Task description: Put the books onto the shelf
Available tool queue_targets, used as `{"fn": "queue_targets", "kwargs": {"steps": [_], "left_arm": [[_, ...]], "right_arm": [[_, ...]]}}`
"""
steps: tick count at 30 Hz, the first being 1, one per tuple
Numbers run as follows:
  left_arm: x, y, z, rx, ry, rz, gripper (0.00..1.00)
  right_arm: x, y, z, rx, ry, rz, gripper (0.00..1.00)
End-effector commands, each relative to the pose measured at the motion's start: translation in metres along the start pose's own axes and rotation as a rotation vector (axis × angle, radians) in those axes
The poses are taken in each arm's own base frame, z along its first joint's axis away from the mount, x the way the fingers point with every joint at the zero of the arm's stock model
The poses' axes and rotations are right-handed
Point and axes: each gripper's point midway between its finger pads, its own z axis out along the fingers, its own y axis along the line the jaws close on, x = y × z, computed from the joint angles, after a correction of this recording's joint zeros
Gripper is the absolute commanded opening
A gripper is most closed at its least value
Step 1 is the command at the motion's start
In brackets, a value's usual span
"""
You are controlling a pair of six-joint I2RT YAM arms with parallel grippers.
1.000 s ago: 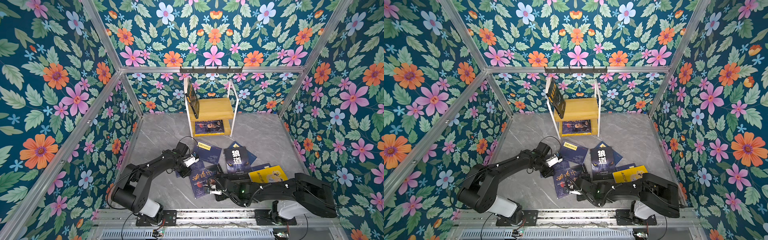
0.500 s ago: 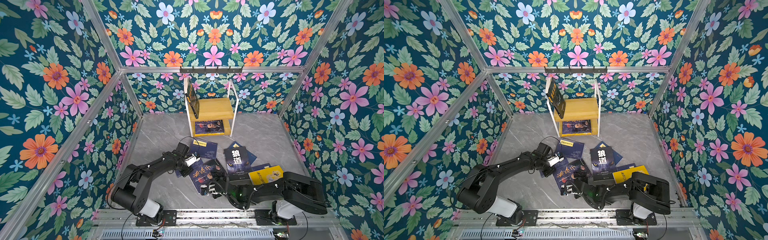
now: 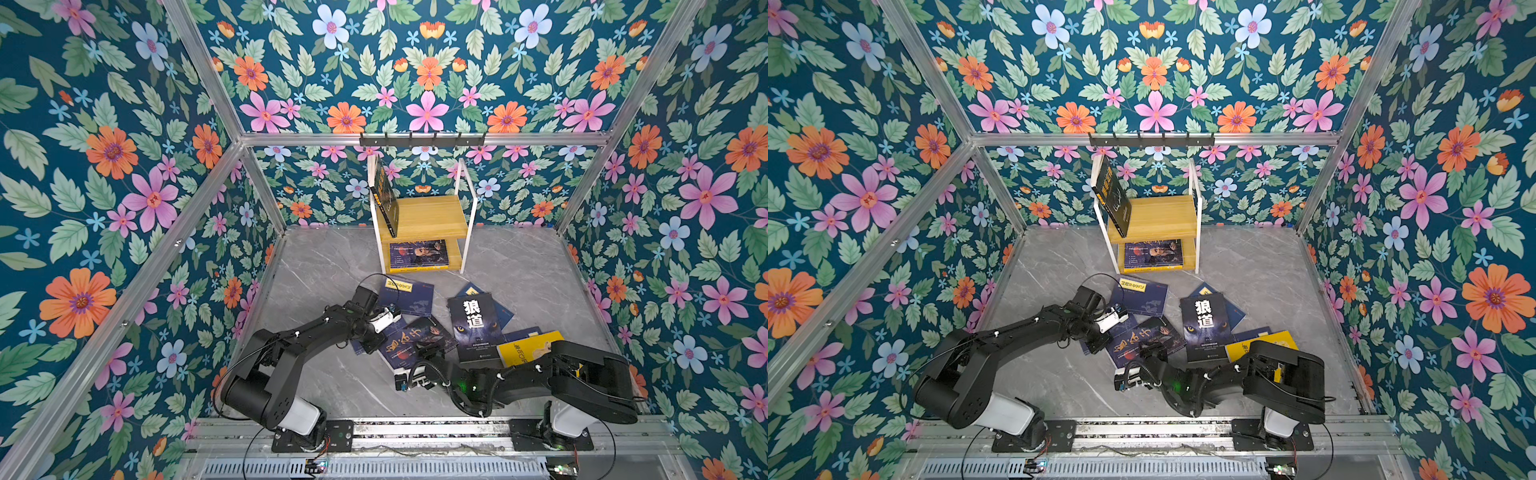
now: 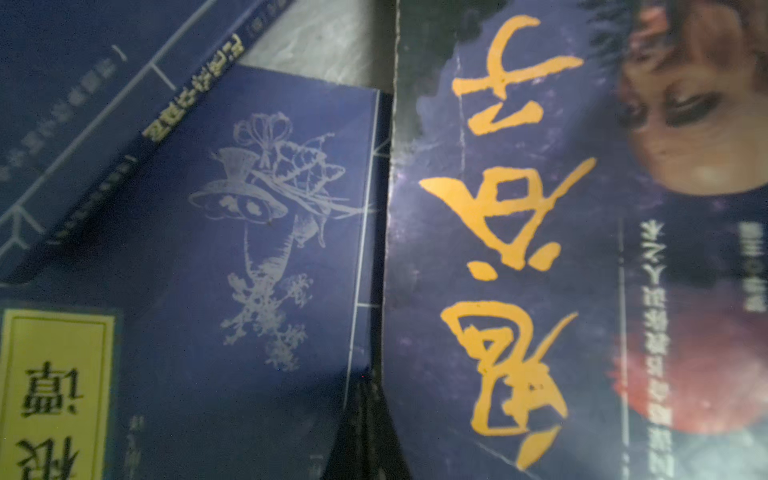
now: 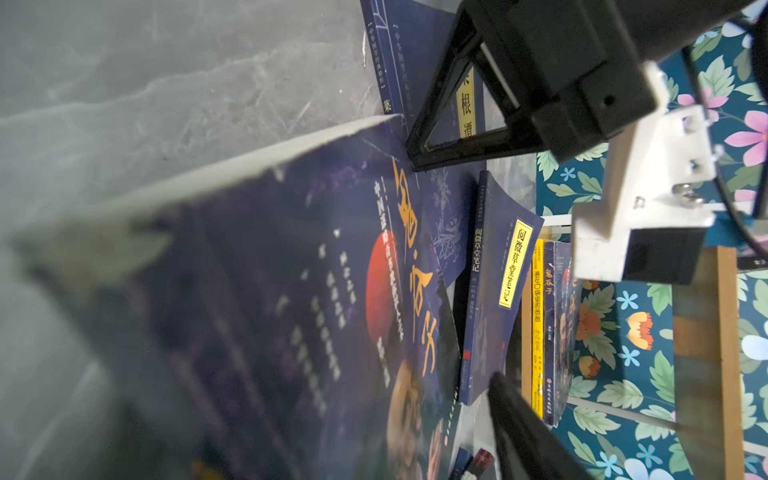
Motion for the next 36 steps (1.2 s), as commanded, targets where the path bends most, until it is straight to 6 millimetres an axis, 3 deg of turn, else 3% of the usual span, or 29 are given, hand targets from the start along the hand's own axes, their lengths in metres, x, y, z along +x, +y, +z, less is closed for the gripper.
{"fn": "queue_targets", "kwargs": {"steps": [1, 11, 14, 21, 26, 36], "left_arm": [[0.028, -0.008, 0.003, 0.019, 0.101, -0.015, 0.05], [0.009, 0.009, -0.012, -0.035, 0.000, -0.081, 0.19], [0.001, 0.023, -0.020, -0.069, -0.054, -0.123, 0.29], [-0.013, 0.065, -0.052, -0.164, -0.227, -0.260, 0.38], [-0.015, 0.081, -0.072, -0.177, -0.320, -0.316, 0.54], [-0.016, 0.119, -0.117, -0.245, -0.536, -0.506, 0.68]], "right_arm": [[-0.005, -0.011, -0.003, 0.025, -0.020, 0.055, 0.49], [0.005, -0.012, -0.025, -0.031, -0.001, 0.106, 0.01], [0.006, -0.015, -0.032, -0.043, -0.005, 0.125, 0.00], [0.006, -0.035, -0.049, -0.021, -0.024, 0.214, 0.00], [0.011, -0.062, -0.064, 0.016, -0.038, 0.323, 0.00], [0.027, -0.123, -0.102, 0.156, -0.144, 0.628, 0.00]]}}
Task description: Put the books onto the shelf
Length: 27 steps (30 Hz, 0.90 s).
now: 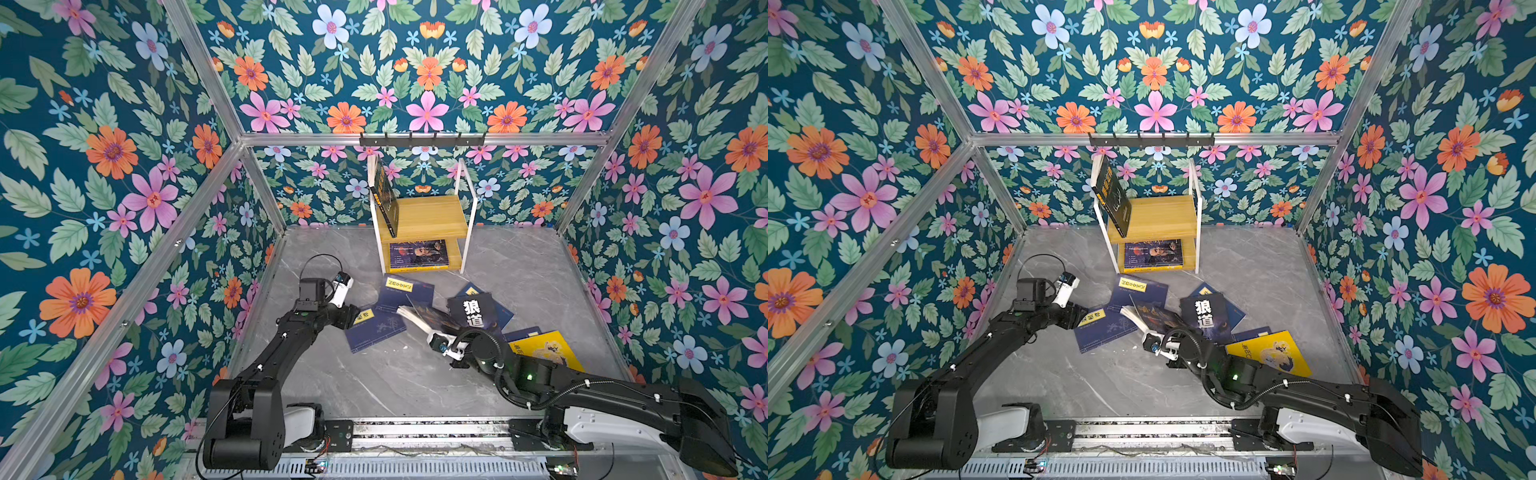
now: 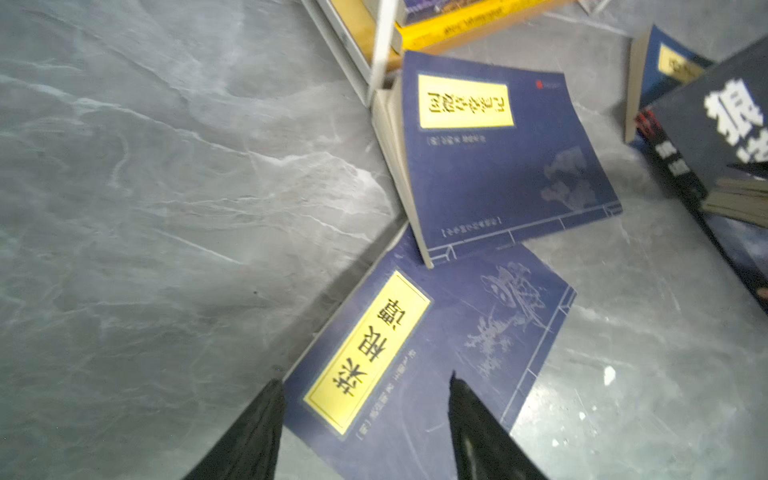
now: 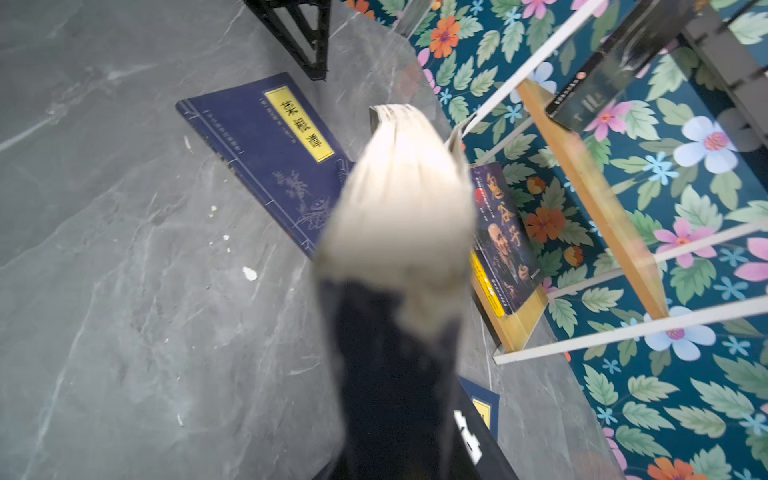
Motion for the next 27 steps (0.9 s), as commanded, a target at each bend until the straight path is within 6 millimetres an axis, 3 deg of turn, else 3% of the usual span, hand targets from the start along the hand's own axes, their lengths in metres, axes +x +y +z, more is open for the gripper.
{"fn": "queue_targets", "kwargs": {"steps": [1, 14, 20, 27], "left_arm": [[-0.020, 0.002, -0.009, 0.029, -0.099, -0.062, 0.70], [-0.036, 0.025, -0.033, -0.028, -0.202, -0.132, 0.86], [-0.042, 0.028, -0.038, -0.035, -0.212, -0.117, 0.99], [-0.044, 0.027, -0.041, -0.035, -0.216, -0.109, 1.00]], "right_arm": [[-0.014, -0.017, -0.008, 0.033, -0.071, 0.117, 0.00], [-0.040, -0.086, -0.030, 0.174, -0.150, 0.409, 0.00], [-0.049, -0.120, -0.027, 0.242, -0.150, 0.588, 0.00], [-0.075, -0.154, -0.018, 0.304, -0.188, 0.693, 0.00]]}}
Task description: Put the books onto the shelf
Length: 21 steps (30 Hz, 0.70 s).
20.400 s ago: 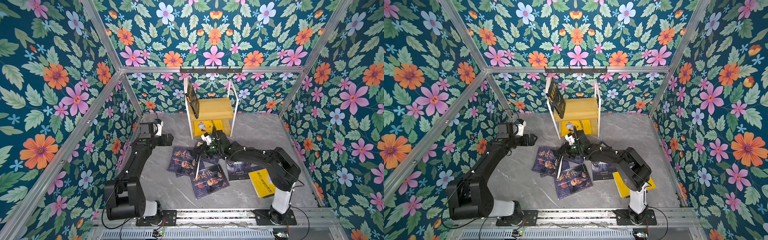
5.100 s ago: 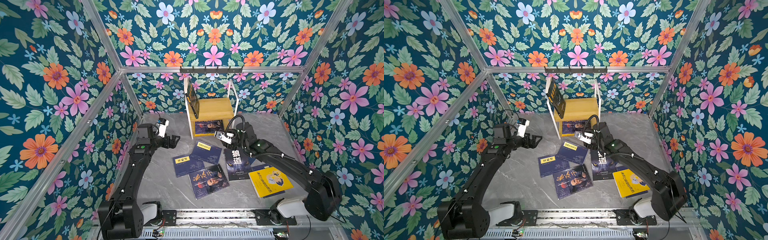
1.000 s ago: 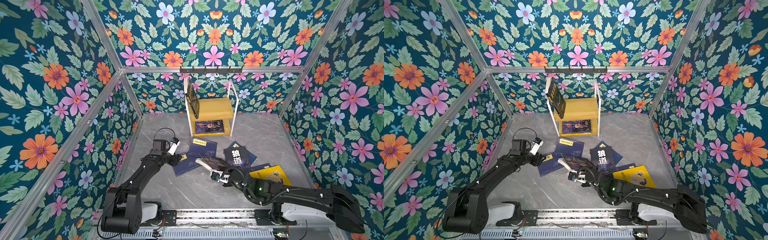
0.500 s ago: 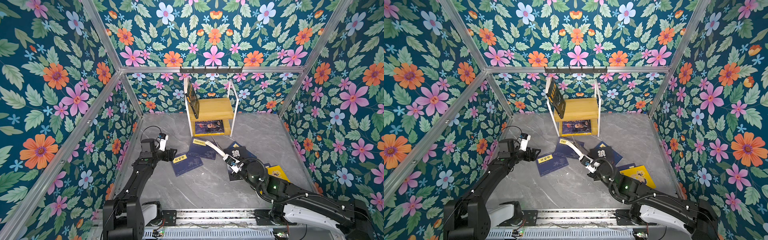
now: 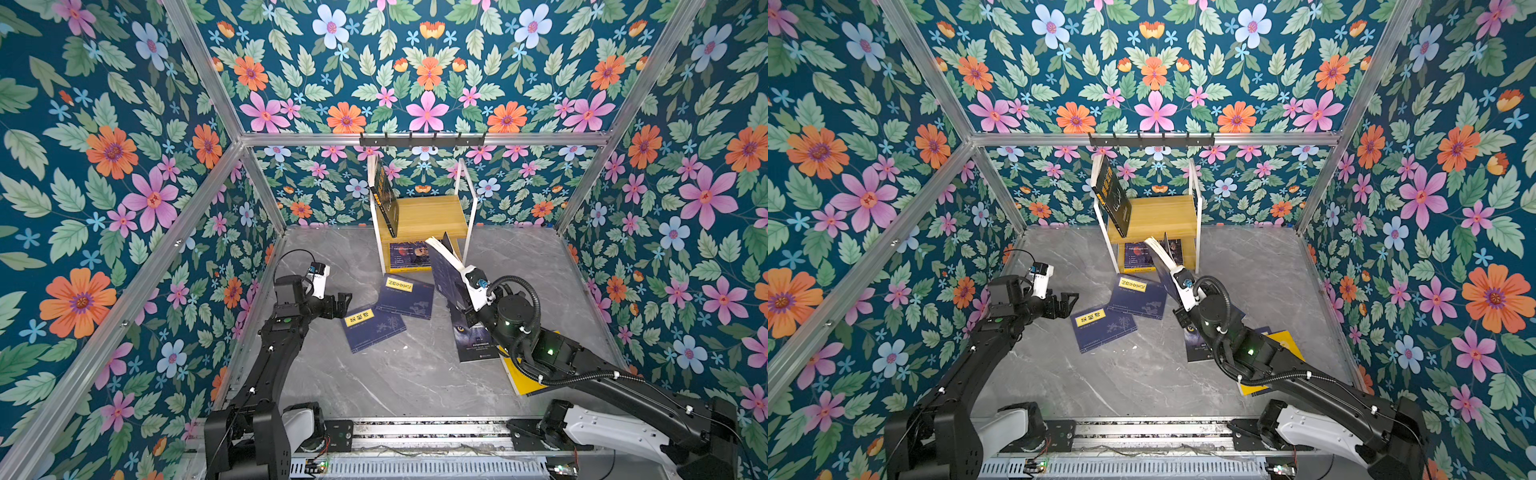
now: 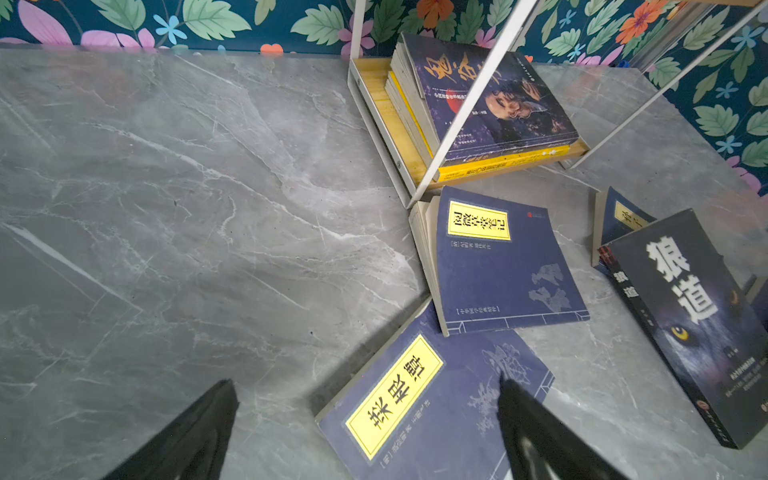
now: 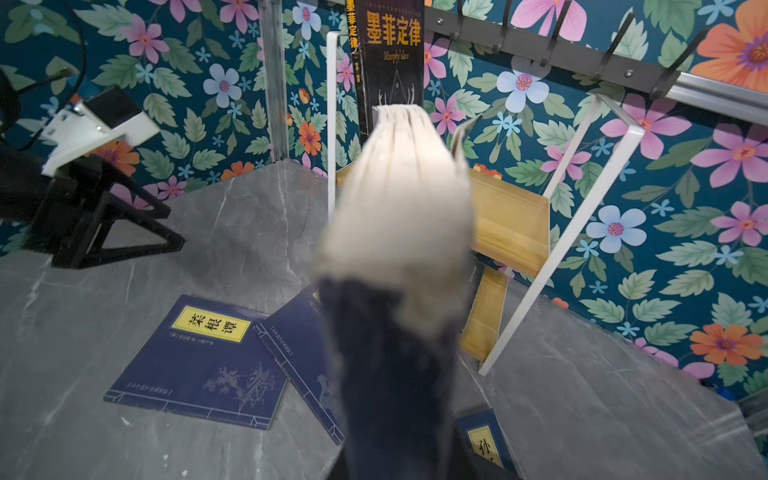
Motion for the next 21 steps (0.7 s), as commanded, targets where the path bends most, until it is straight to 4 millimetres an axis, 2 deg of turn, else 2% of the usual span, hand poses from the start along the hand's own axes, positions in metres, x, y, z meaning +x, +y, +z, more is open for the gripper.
{"fn": "queue_targets", "kwargs": {"steps": [1, 5, 7, 10, 15, 21], "left_arm": [[-0.007, -0.002, -0.001, 0.013, -0.021, 0.015, 1.00], [-0.007, -0.003, -0.001, 0.017, -0.018, 0.017, 1.00], [-0.010, 0.001, -0.003, -0.009, -0.016, 0.016, 1.00], [-0.013, -0.004, -0.006, 0.003, -0.031, 0.026, 1.00], [-0.013, -0.005, -0.006, 0.008, -0.029, 0.017, 1.00], [-0.015, -0.008, -0.007, 0.017, -0.031, 0.020, 1.00]], "right_arm": [[-0.035, -0.005, 0.005, 0.026, -0.089, 0.117, 0.00], [-0.061, -0.006, 0.017, 0.048, -0.144, 0.161, 0.00], [-0.070, -0.012, 0.024, 0.095, -0.147, 0.194, 0.00], [-0.083, -0.021, 0.031, 0.137, -0.181, 0.234, 0.00], [-0.101, -0.046, 0.047, 0.185, -0.203, 0.358, 0.00], [-0.127, -0.058, 0.064, 0.187, -0.259, 0.379, 0.00]]}}
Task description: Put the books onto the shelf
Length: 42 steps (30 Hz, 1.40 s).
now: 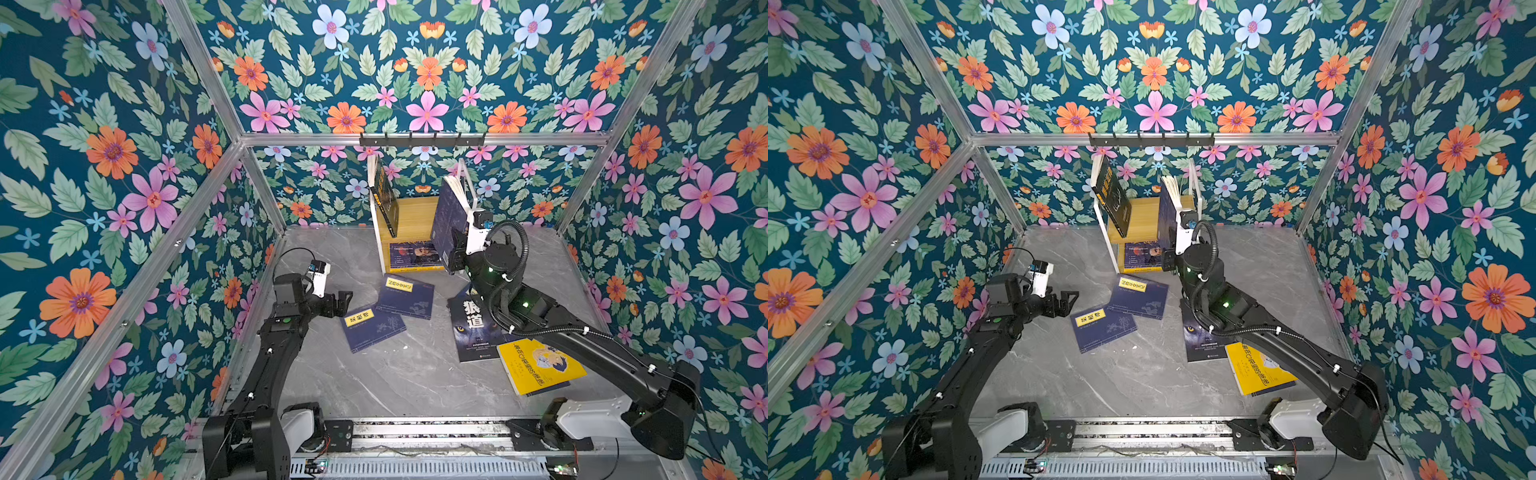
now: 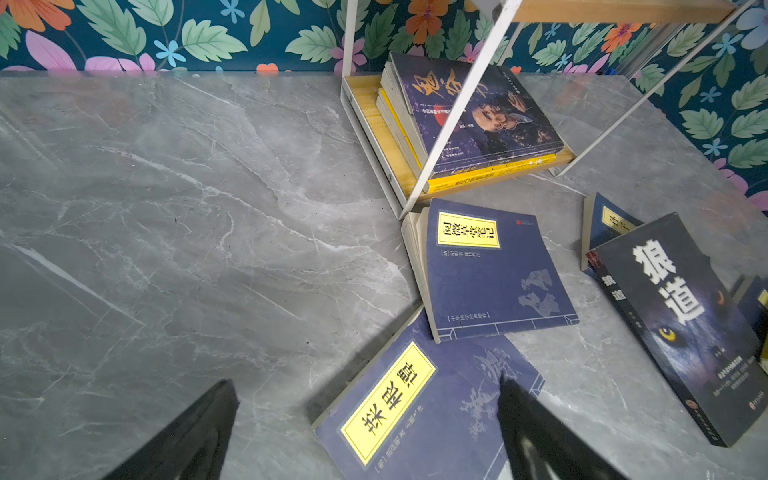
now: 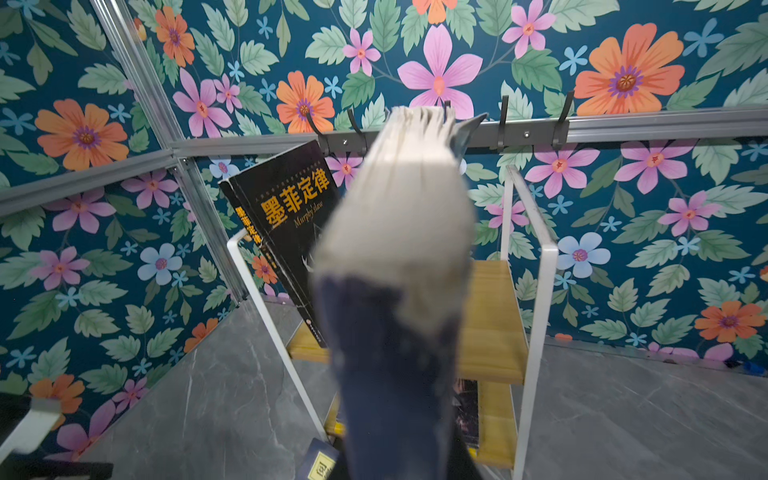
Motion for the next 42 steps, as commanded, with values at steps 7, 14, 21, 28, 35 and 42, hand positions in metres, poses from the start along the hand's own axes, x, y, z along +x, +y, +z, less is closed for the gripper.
{"fn": "queue_targets", "kwargs": {"steps": [7, 14, 21, 28, 35, 42], "left_arm": [[-0.005, -0.001, -0.003, -0.002, -0.009, 0.011, 1.00], [-0.008, -0.003, -0.005, 0.001, -0.016, 0.013, 1.00], [-0.008, -0.003, -0.003, 0.006, -0.012, 0.005, 1.00], [-0.008, -0.004, -0.002, 0.006, -0.006, 0.007, 1.00], [-0.008, -0.005, -0.001, 0.011, -0.005, 0.008, 1.00], [-0.006, -0.005, -0.001, 0.014, 0.002, 0.007, 1.00]], "right_arm": [[-0.046, 0.003, 0.047, 0.002, -0.139, 0.072, 0.00], [-0.039, 0.001, 0.101, 0.063, -0.139, 0.031, 0.00], [-0.028, 0.016, 0.142, 0.058, -0.135, 0.000, 0.00], [-0.004, 0.026, 0.171, 0.049, -0.093, 0.016, 0.00], [0.012, 0.031, 0.184, 0.045, -0.072, 0.053, 0.00], [0.025, 0.050, 0.188, 0.003, -0.042, 0.060, 0.00]]}}
